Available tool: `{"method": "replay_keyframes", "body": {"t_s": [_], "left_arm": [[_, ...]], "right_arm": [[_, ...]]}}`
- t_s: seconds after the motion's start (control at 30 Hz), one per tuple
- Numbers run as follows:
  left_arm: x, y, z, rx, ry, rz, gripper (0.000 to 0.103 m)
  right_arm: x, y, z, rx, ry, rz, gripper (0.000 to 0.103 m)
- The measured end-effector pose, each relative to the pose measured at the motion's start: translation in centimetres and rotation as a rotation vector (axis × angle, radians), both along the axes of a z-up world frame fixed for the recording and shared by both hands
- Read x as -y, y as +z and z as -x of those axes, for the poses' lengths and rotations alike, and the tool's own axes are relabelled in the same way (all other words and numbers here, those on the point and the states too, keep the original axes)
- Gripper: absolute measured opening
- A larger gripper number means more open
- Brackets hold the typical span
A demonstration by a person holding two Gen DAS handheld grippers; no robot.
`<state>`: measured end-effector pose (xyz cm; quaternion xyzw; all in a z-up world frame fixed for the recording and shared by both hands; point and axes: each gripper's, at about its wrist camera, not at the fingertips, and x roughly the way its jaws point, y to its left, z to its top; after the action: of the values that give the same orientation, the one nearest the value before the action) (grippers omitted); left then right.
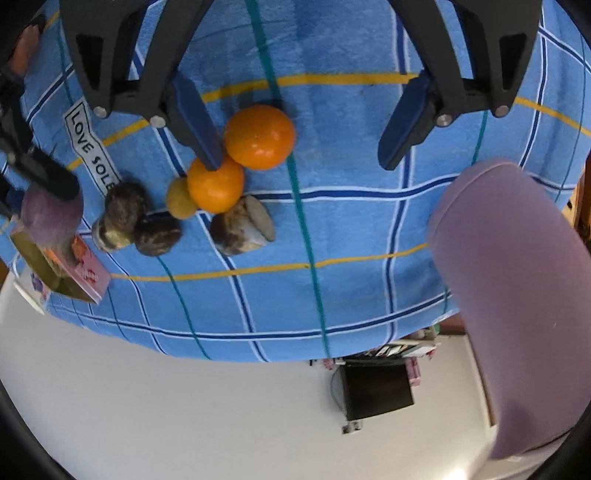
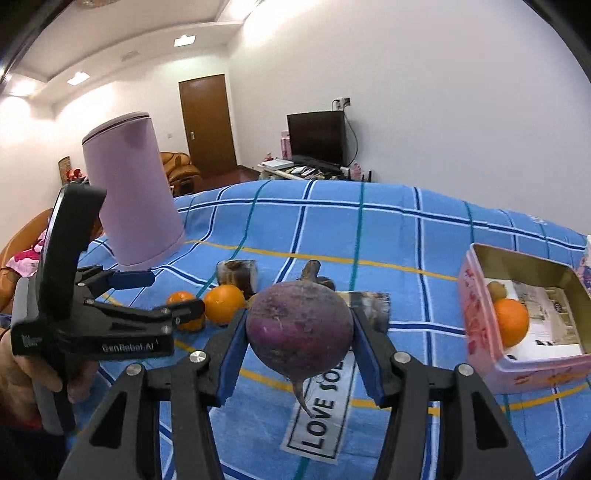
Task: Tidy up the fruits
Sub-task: 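Grasp the purple beet with the right tool while the left tool grasps the orange oval fruit, then carry the beet with the right tool while the left tool carries the oval fruit into the tin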
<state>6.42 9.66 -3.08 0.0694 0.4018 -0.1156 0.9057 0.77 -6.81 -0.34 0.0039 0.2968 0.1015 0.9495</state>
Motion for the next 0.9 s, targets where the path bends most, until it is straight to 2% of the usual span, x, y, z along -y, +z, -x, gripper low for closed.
{"method": "replay_keyframes", "body": {"t_s": [0.07,0.17,0.23,0.4,0.57,0.77,0.9], "left_arm": [[0.3,-0.3,-0.2,-0.003,-0.009,0.004,0.083],[0.7,-1.6,-0.9,-0.067,-0.006,-0.017,0.06],[0.5,-1.2,-0.9,-0.056,-0.019,0.026,0.05],[0.7,-1.5,-0.5,-0.062,-0.039,0.016,0.045],[0.0,-1.2,-0.3,-0.054,-0.021,0.047,0.045],[-1.5,1.4,0.6,0.078,0.026,0.151,0.045],[-1.1,2.6,1.6,0.189,0.051,0.137,0.045]], "right_arm": [[0.2,0.2,0.2,0.006,-0.003,-0.012,0.056],[0.4,0.1,0.3,-0.002,-0.003,-0.021,0.056],[0.5,-0.1,0.2,-0.012,-0.003,-0.022,0.056],[0.6,-0.2,0.1,-0.011,-0.012,-0.018,0.056],[1.2,-0.1,0.2,0.001,-0.04,-0.019,0.056],[2.3,0.8,0.7,0.07,-0.068,-0.011,0.056],[3.0,0.9,0.6,0.08,-0.08,-0.018,0.056]]}}
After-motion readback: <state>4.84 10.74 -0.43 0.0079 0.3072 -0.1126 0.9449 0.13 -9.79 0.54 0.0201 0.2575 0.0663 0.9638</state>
